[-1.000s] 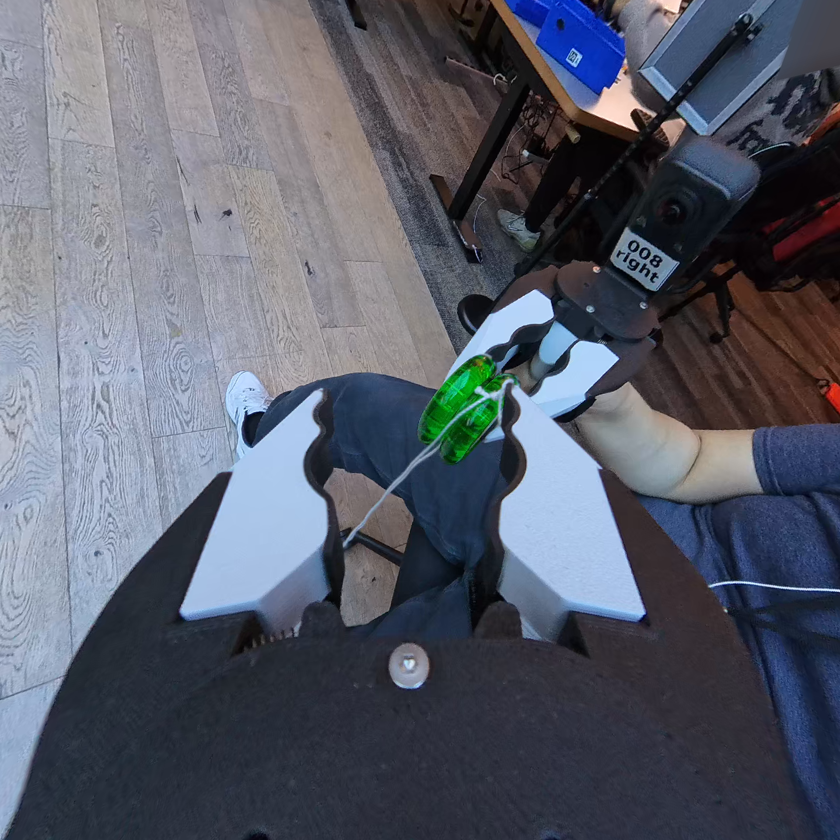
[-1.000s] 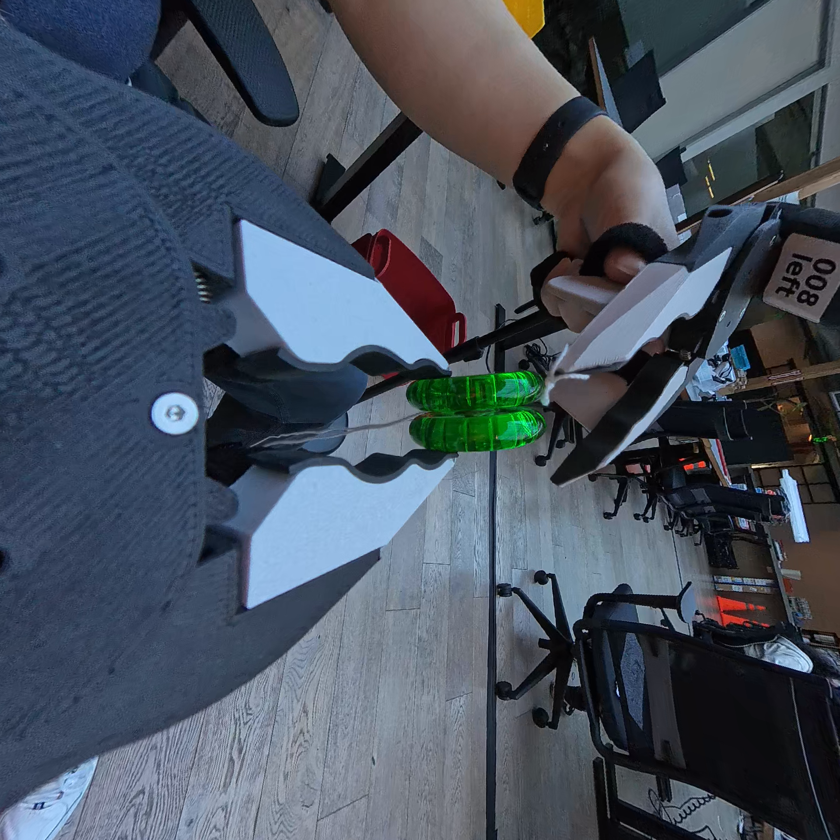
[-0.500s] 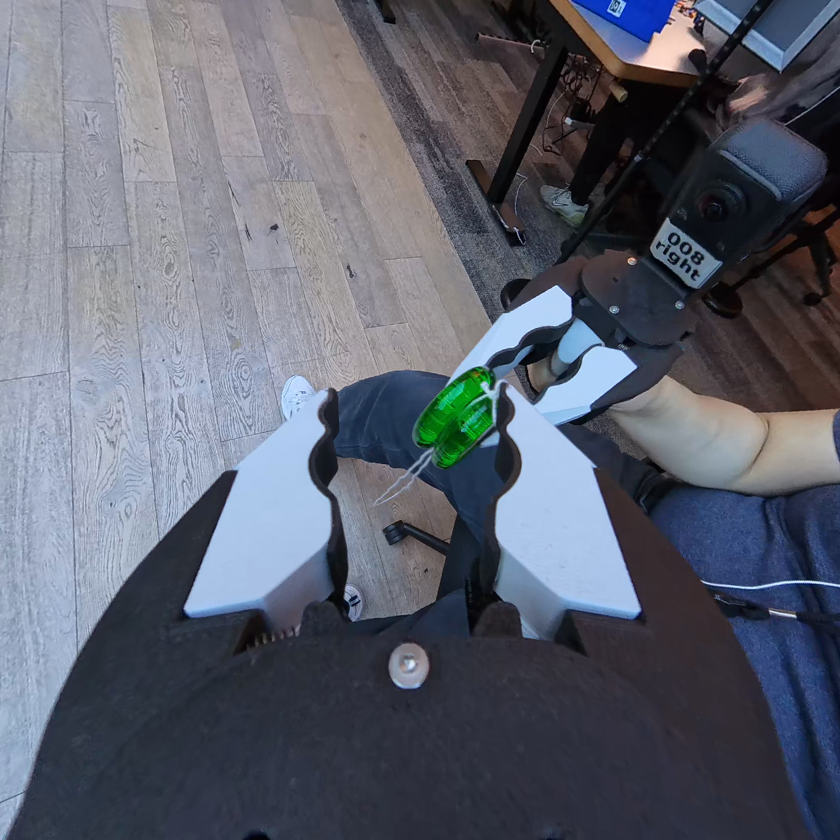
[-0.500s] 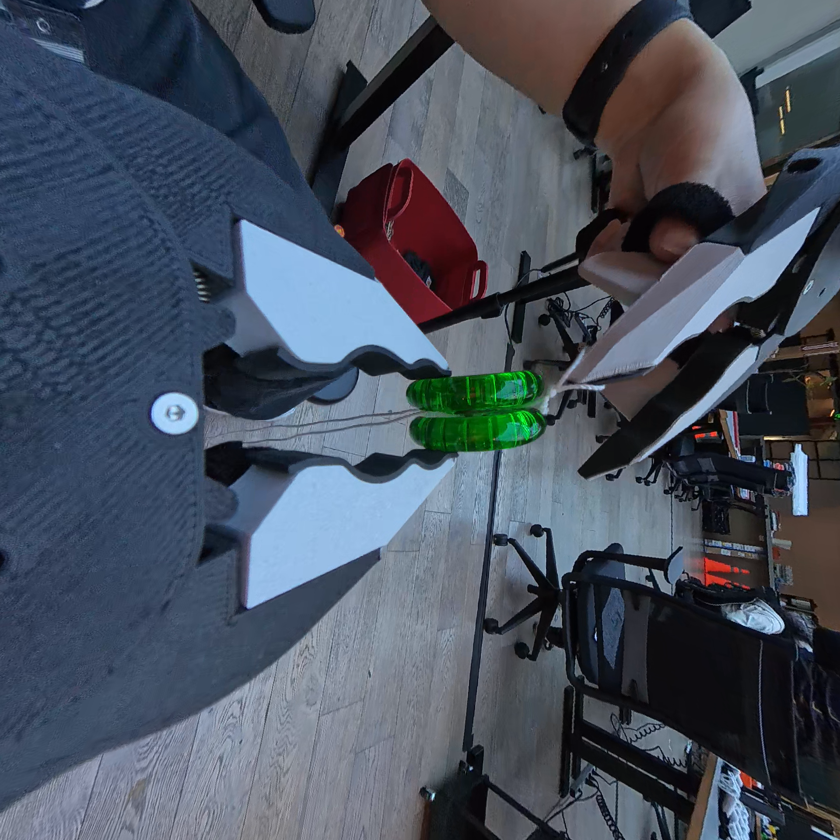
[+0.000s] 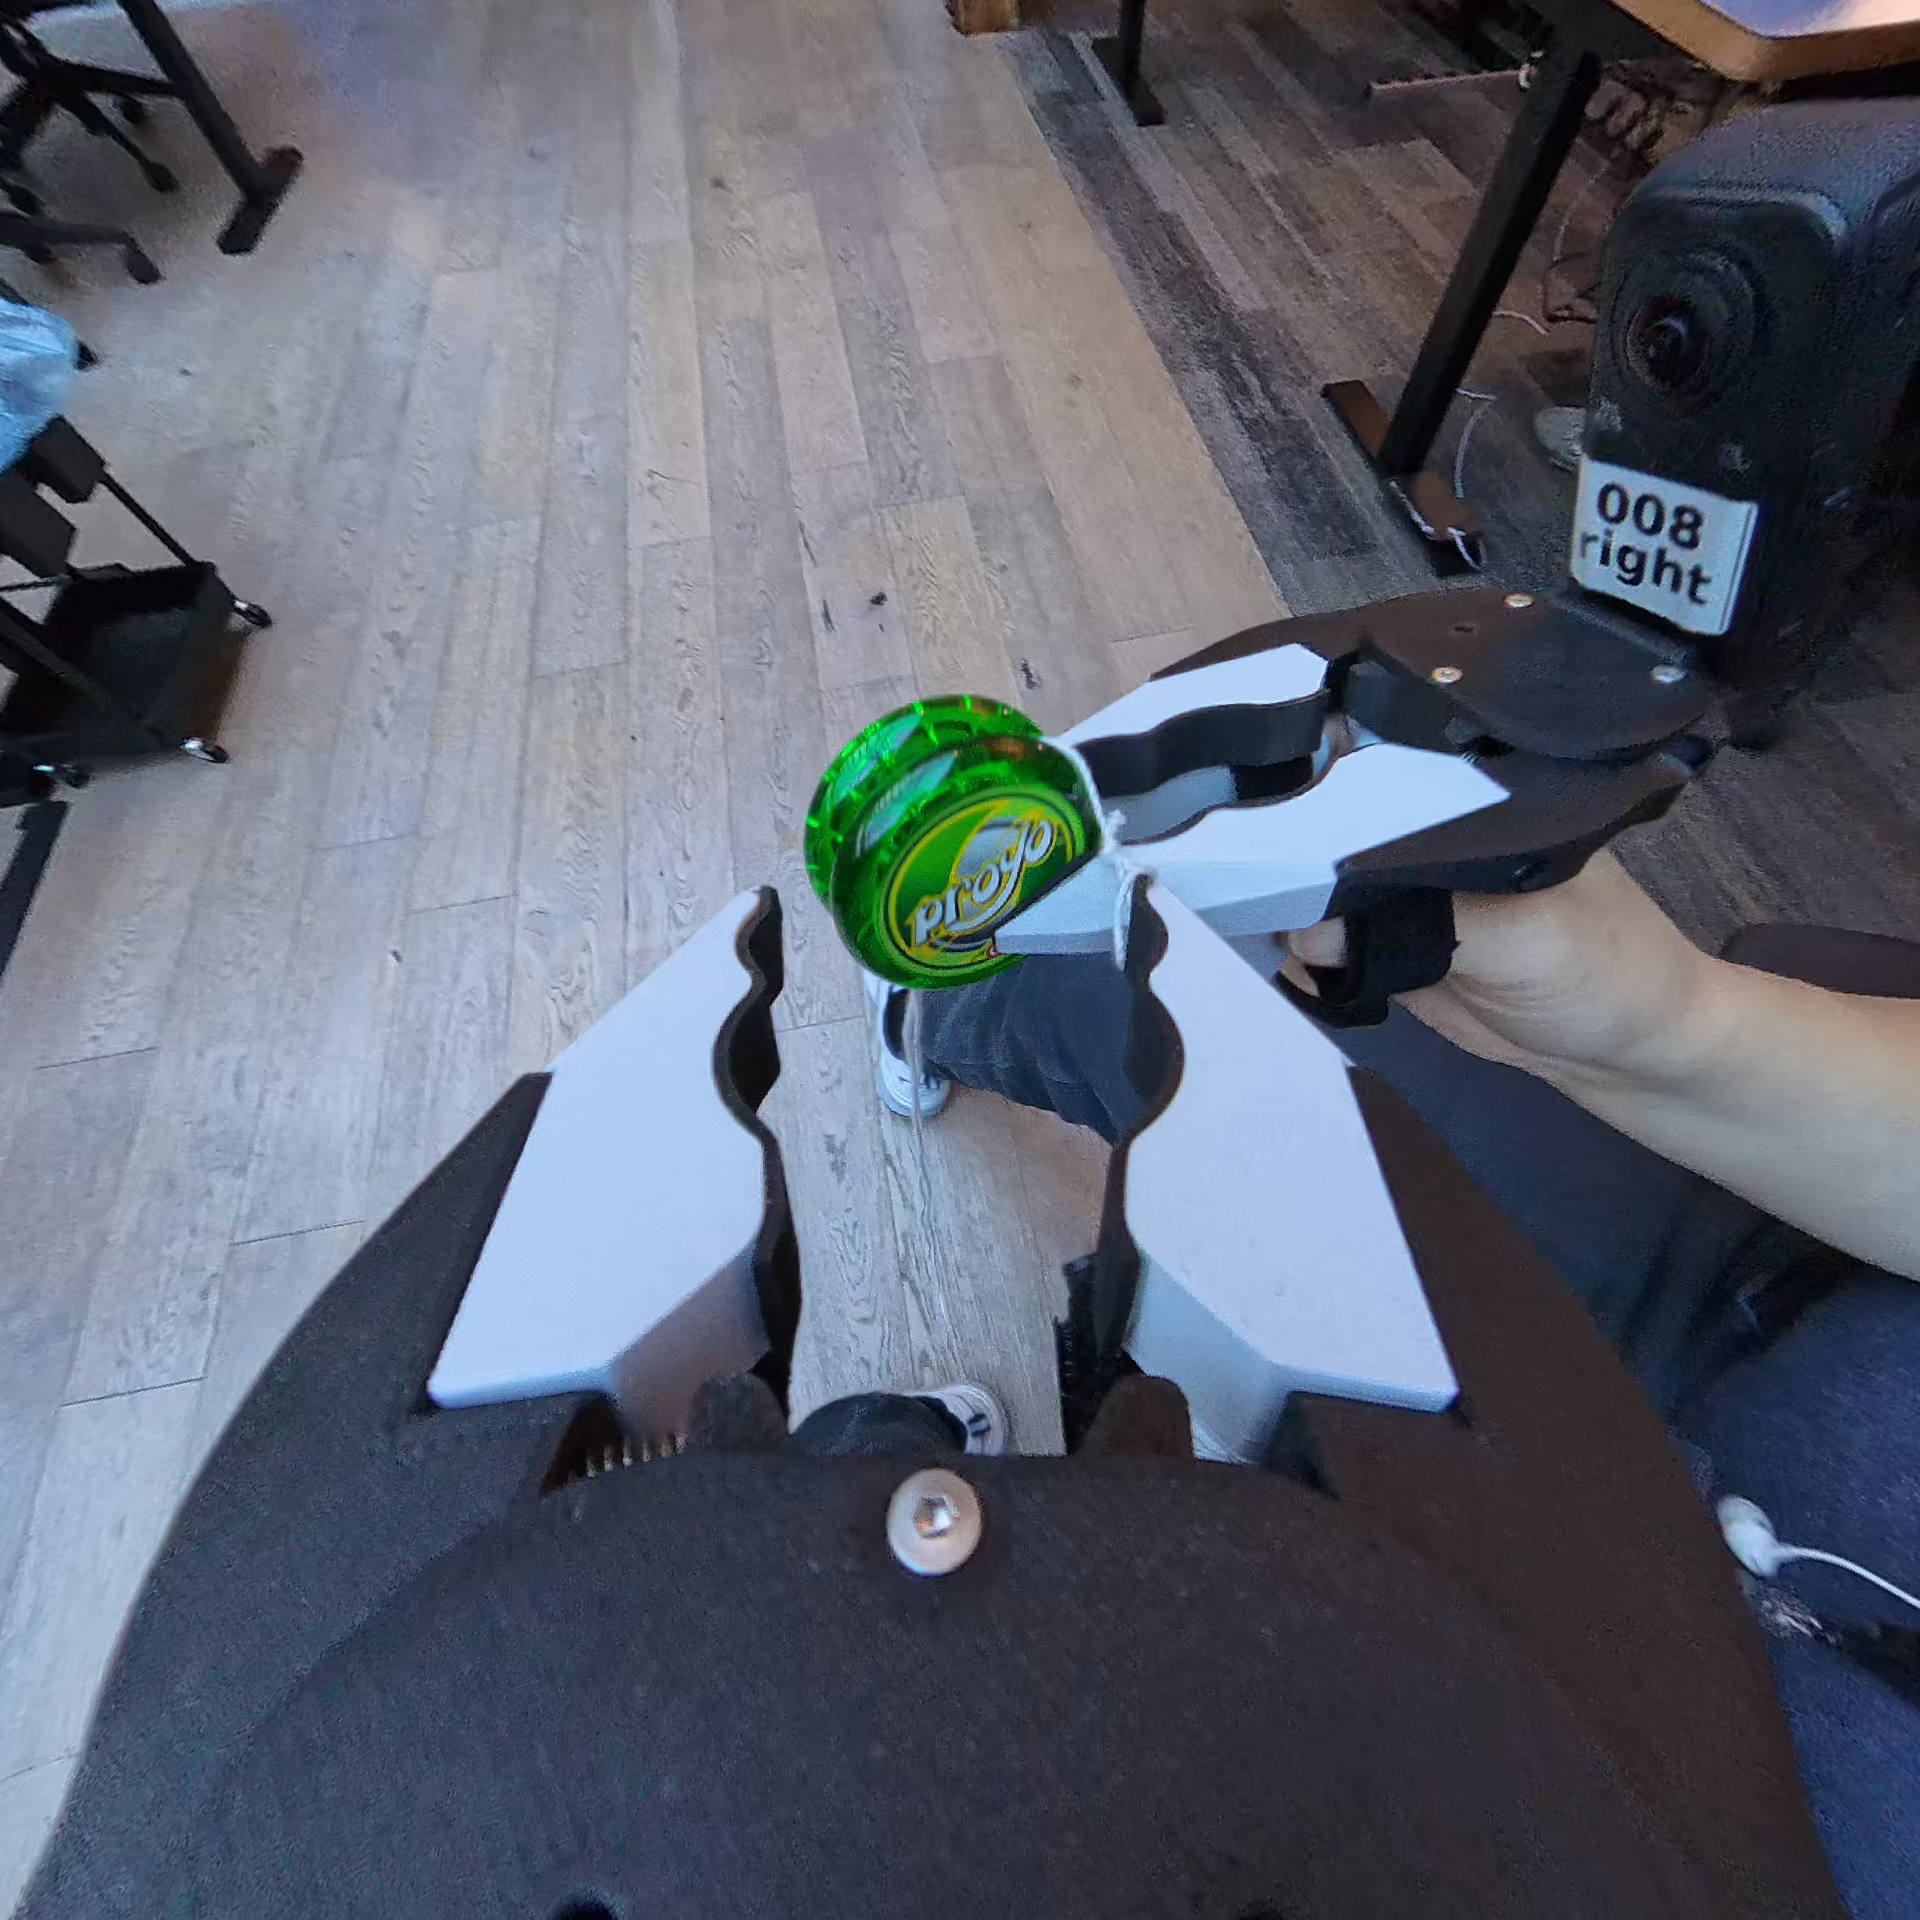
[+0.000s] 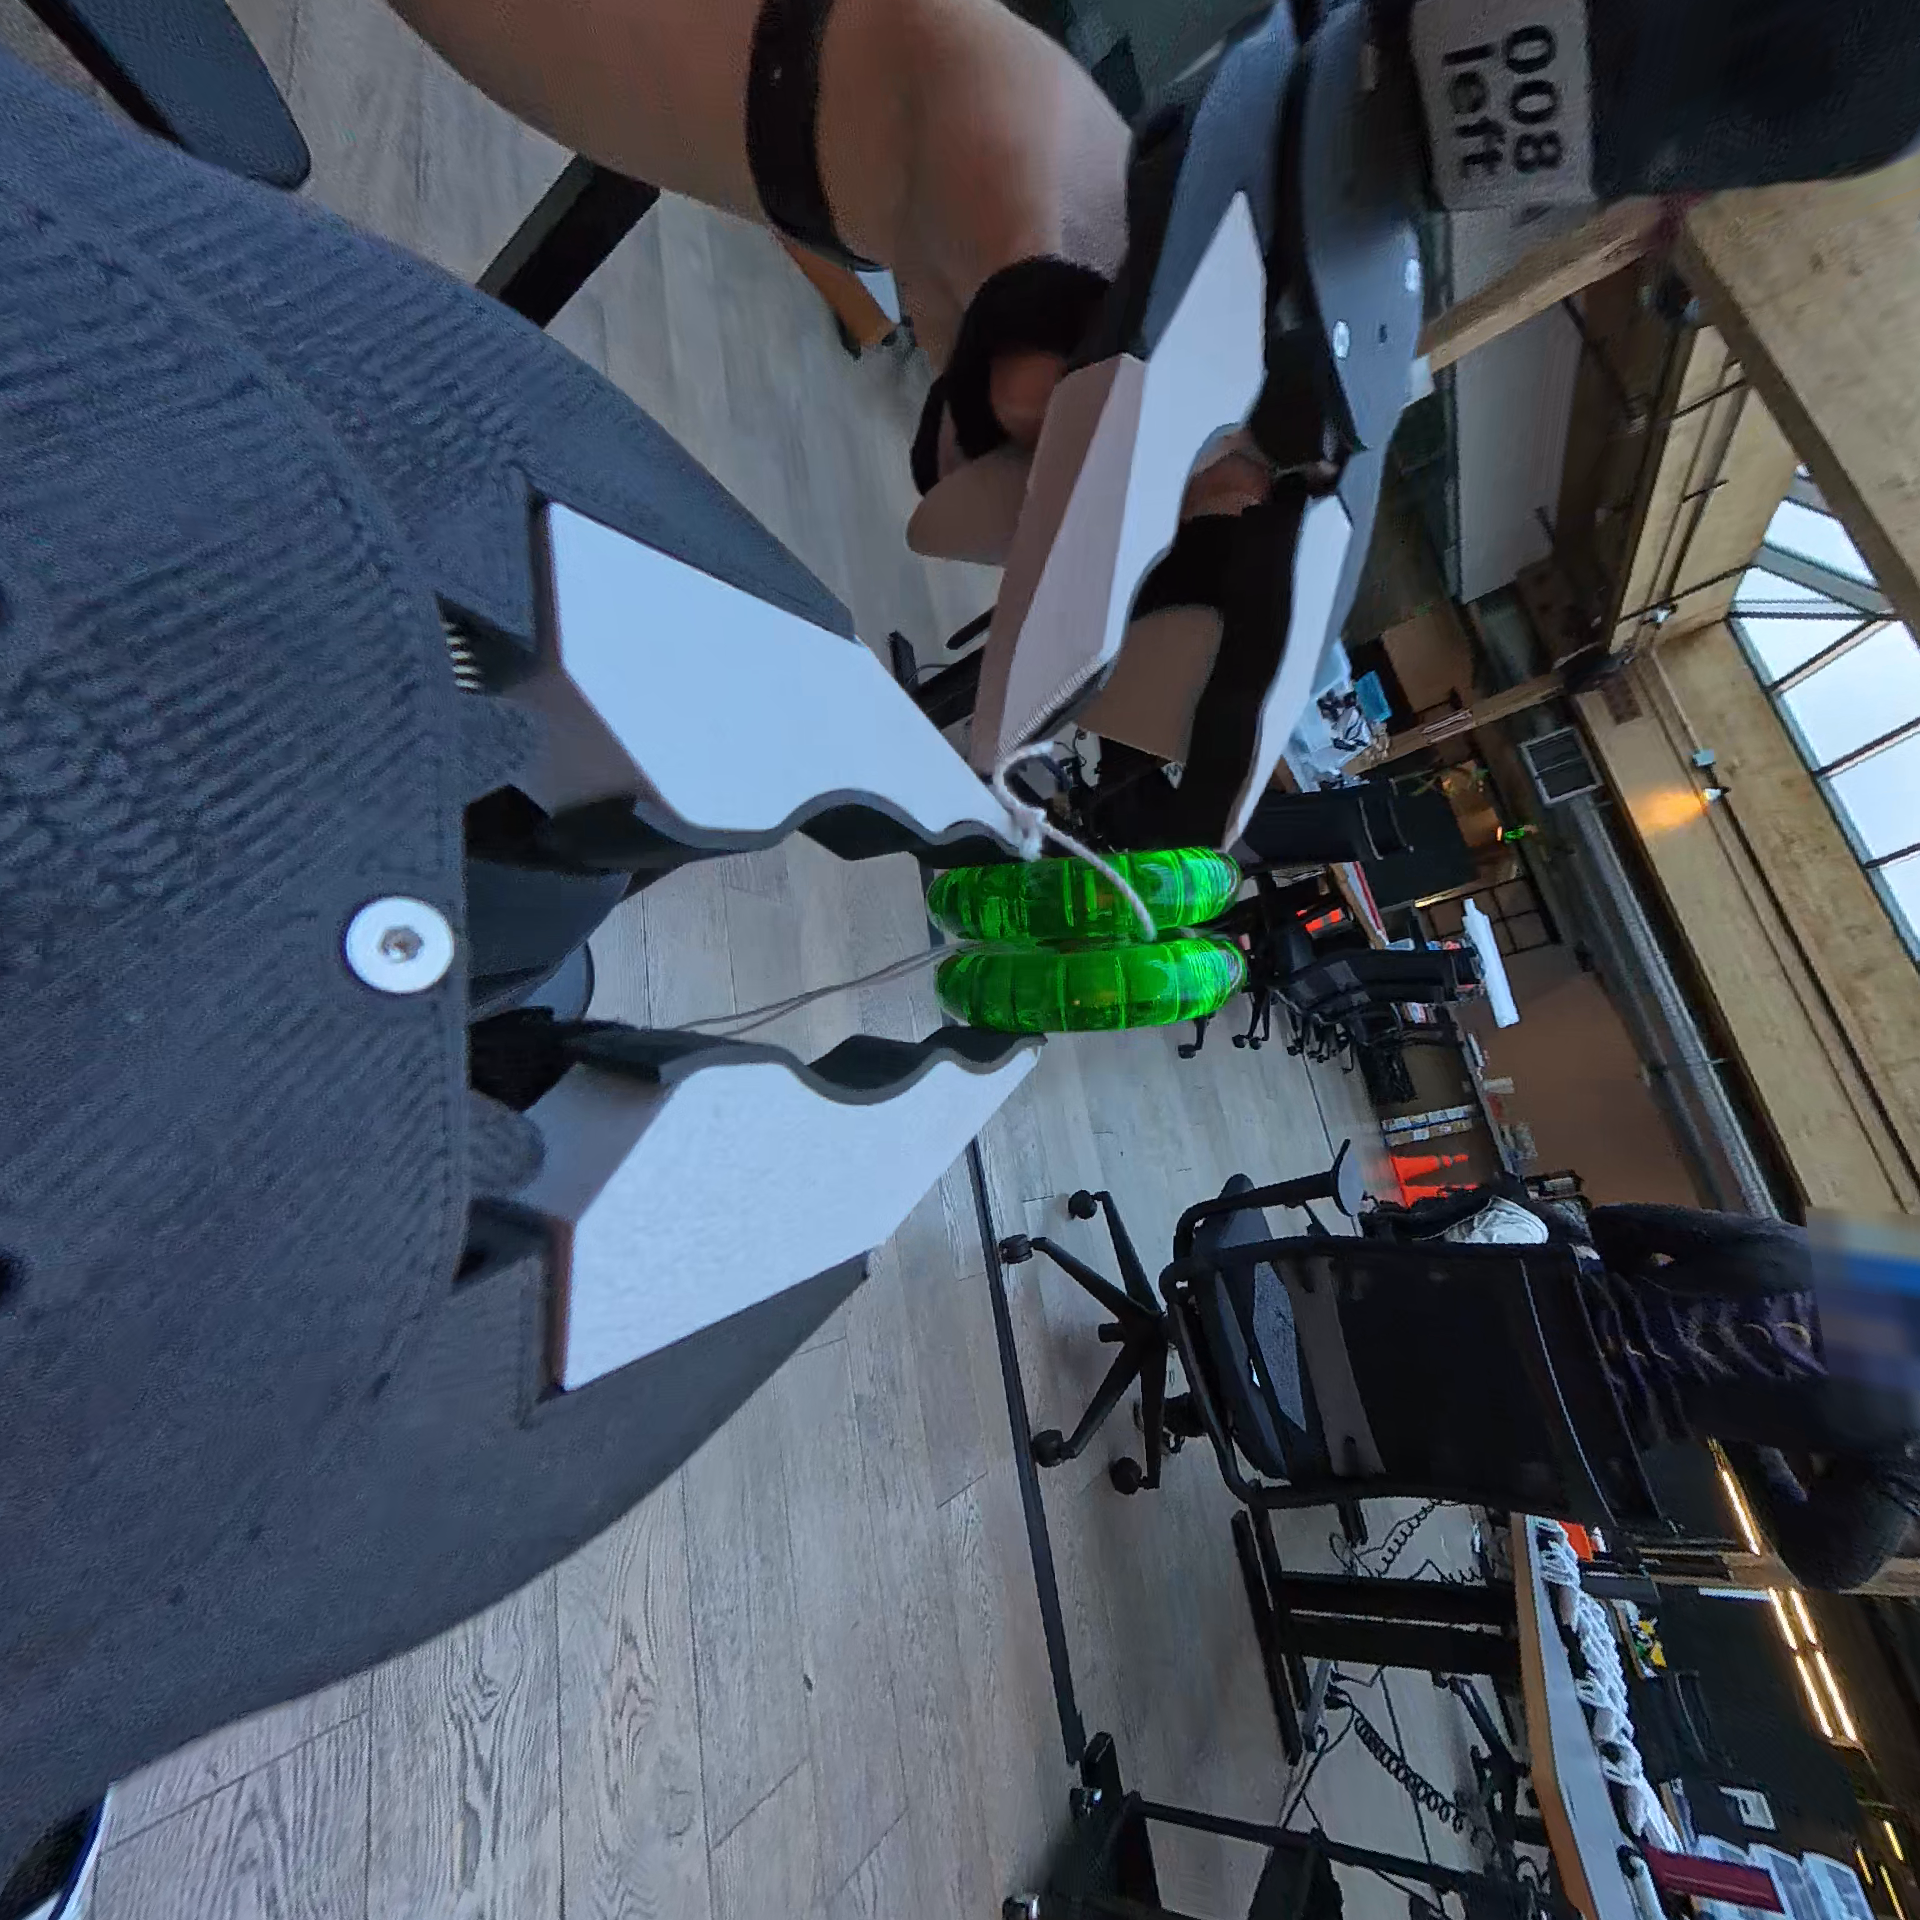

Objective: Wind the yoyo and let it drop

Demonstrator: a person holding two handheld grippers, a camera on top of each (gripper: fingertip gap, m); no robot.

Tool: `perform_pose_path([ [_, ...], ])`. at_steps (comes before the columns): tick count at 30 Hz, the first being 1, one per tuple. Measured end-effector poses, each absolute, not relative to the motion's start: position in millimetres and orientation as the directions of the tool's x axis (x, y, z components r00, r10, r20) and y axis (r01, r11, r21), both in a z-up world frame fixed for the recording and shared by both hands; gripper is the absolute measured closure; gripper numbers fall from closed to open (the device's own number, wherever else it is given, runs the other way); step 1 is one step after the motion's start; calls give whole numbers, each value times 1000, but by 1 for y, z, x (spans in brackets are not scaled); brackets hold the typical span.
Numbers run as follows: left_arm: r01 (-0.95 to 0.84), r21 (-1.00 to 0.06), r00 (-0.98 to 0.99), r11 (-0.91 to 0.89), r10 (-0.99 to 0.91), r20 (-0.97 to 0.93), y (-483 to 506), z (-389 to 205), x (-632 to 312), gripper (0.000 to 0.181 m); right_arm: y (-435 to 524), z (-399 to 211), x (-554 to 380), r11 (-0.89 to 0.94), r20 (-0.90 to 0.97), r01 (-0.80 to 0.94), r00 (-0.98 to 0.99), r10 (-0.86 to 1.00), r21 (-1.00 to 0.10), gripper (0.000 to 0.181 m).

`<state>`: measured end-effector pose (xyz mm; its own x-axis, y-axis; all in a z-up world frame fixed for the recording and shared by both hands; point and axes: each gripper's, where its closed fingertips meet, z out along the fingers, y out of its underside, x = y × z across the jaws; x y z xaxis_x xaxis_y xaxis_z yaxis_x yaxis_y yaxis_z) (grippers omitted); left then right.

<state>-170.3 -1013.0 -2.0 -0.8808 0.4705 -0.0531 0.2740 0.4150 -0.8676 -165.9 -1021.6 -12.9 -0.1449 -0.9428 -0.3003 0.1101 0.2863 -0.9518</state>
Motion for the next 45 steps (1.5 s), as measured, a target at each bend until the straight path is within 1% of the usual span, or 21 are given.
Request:
perform_pose_path([
  [5, 236, -910, -917, 340, 388, -93, -1011, -3, -171, 116, -1028, -6, -180, 344, -363, 154, -117, -925, -926, 153],
  [12, 133, -929, -922, 345, 386, 11, -991, -18, -169, 117, -1045, -4, -199, 232, -250, 105, -218, -943, -967, 153],
  [14, 100, -936, -918, 338, 395, 45, -985, -21, -165, 119, -1036, 0, -199, 183, -196, 86, -172, -966, -979, 152],
  [17, 14, -954, -886, 298, 446, 127, -975, -16, -161, 119, -1021, 4, -196, 164, -170, 69, -87, -982, -984, 152],
  [20, -97, -956, -837, 277, 497, 229, -964, -9, -158, 117, -1007, 8, -193, 207, -208, 68, -11, -978, -976, 152],
  [23, -160, -953, -811, 258, 516, 275, -954, -6, -158, 118, -1004, 13, -193, 190, -192, 76, -21, -981, -979, 152],
  [25, -173, -954, -800, 243, 531, 280, -948, -6, -163, 121, -997, 18, -193, 152, -153, 77, -10, -988, -985, 152],
  [27, -173, -957, -796, 231, 540, 274, -945, -8, -166, 123, -981, 25, -192, 169, -162, 93, 81, -984, -981, 152],
  [29, -190, -959, -770, 210, 574, 278, -941, -3, -170, 120, -963, 31, -192, 222, -200, 92, 201, -959, -971, 152],
  [30, -212, -959, -746, 187, 603, 283, -937, 5, -173, 118, -953, 33, -193, 241, -212, 84, 262, -941, -967, 153],
  [32, -251, -959, -691, 128, 670, 271, -927, 27, -181, 115, -941, 37, -196, 238, -198, 88, 324, -925, -967, 153],
  [34, -236, -968, -664, 87, 713, 226, -918, 41, -188, 116, -928, 36, -199, 207, -164, 73, 385, -908, -976, 152],
  [36, -178, -980, -658, 84, 730, 183, -914, 43, -198, 114, -919, 34, -201, 164, -126, 57, 420, -899, -985, 152],
  [37, -144, -986, -651, 90, 742, 162, -913, 41, -204, 115, -914, 34, -202, 144, -103, 61, 439, -892, -988, 152],
  [38, -107, -991, -641, 86, 756, 135, -910, 39, -210, 120, -909, 34, -203, 132, -87, 65, 463, -882, -989, 152],
  [40, -45, -999, -656, 27, 753, 50, -910, 36, -218, 136, -902, 32, -204, 133, -86, 58, 502, -861, -989, 152],
  [41, -33, -999, -660, -15, 752, 10, -909, 37, -221, 139, -900, 30, -204, 125, -80, 55, 513, -854, -991, 152],
  [42, -20, -998, -662, -56, 749, -29, -907, 38, -224, 152, -898, 27, -204, 116, -71, 54, 520, -851, -992, 152],
  [44, -21, -994, -679, -109, 731, -66, -905, 41, -227, 153, -897, 29, -206, 126, -65, 78, 541, -838, -989, 152],
  [45, -40, -994, -681, -106, 731, -51, -906, 42, -227, 154, -898, 29, -206, 122, -56, 87, 541, -839, -989, 152],
])
